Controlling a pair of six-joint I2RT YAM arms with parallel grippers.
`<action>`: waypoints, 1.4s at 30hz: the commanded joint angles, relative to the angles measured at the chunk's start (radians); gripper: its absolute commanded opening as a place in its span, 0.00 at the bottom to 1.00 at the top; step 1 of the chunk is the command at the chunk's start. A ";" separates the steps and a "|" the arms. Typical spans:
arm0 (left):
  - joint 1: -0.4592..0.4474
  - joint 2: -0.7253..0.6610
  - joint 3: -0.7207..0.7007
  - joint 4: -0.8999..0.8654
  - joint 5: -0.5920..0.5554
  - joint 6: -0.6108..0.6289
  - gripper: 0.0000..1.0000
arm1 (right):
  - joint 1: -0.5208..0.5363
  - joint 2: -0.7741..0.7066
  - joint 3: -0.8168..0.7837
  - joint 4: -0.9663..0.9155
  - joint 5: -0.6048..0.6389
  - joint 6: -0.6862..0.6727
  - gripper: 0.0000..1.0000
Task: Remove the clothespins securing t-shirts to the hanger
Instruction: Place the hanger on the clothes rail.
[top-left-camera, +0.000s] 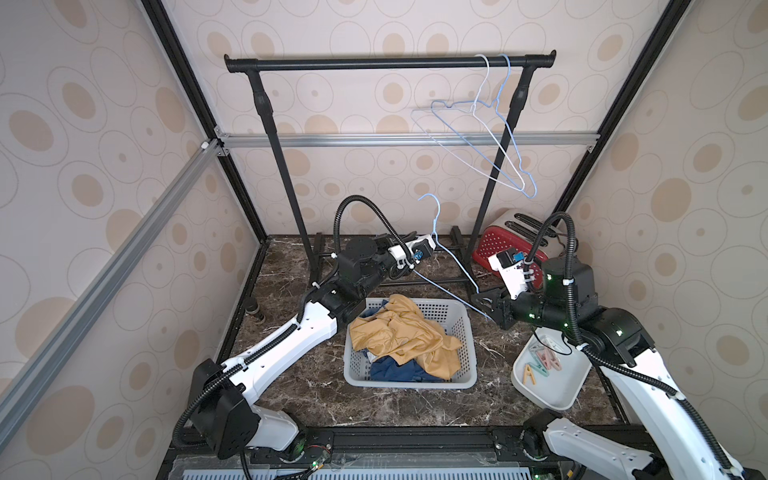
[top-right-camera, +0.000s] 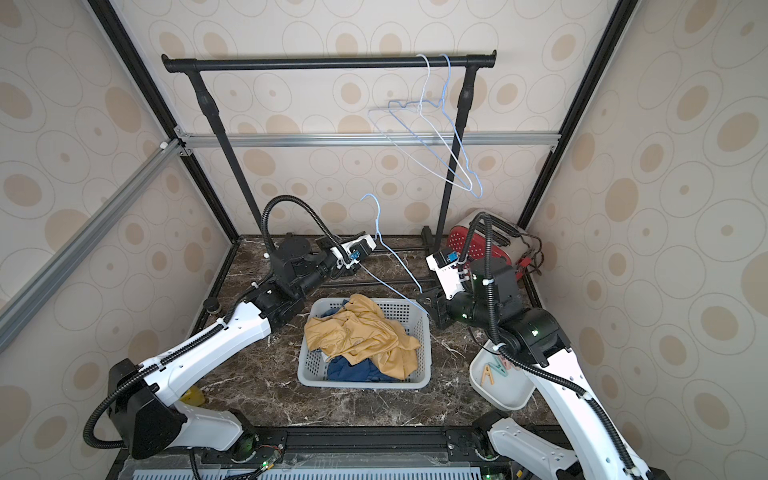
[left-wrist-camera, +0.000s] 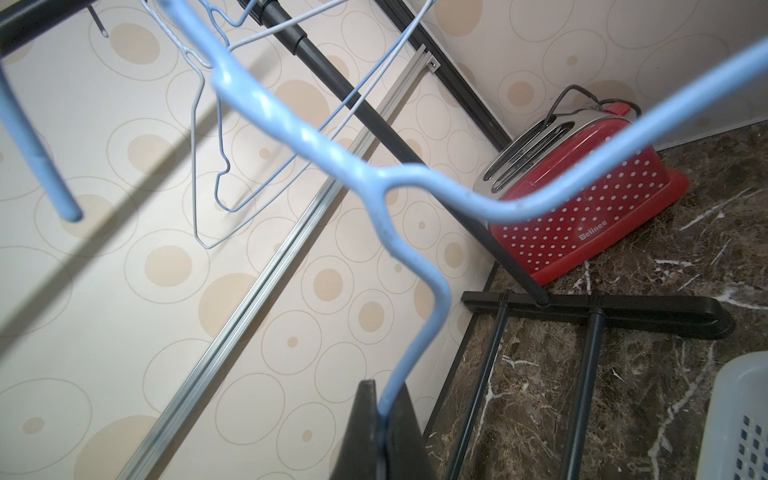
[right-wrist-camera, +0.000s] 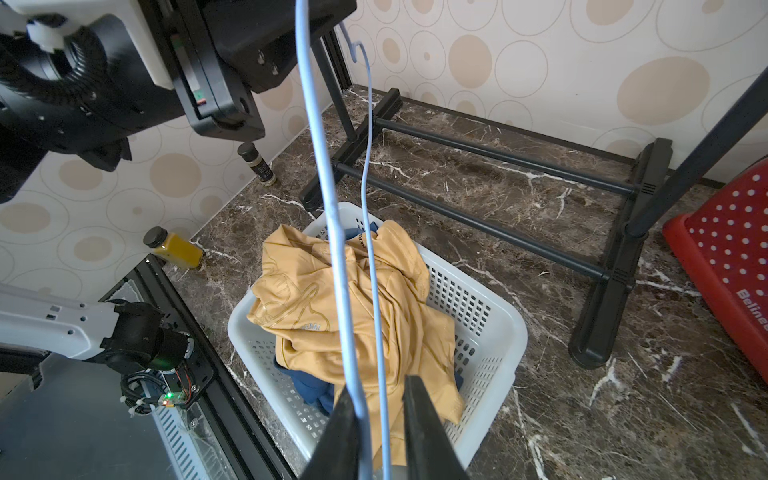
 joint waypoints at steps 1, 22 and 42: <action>0.003 -0.018 0.011 0.009 0.021 -0.021 0.00 | 0.008 0.008 0.031 0.016 -0.003 -0.003 0.16; 0.003 -0.023 -0.001 0.028 0.003 -0.044 0.51 | 0.010 0.012 0.039 0.003 0.044 -0.015 0.00; 0.004 -0.147 -0.080 -0.109 -0.104 -0.239 0.68 | 0.009 0.112 0.176 0.141 0.179 -0.001 0.00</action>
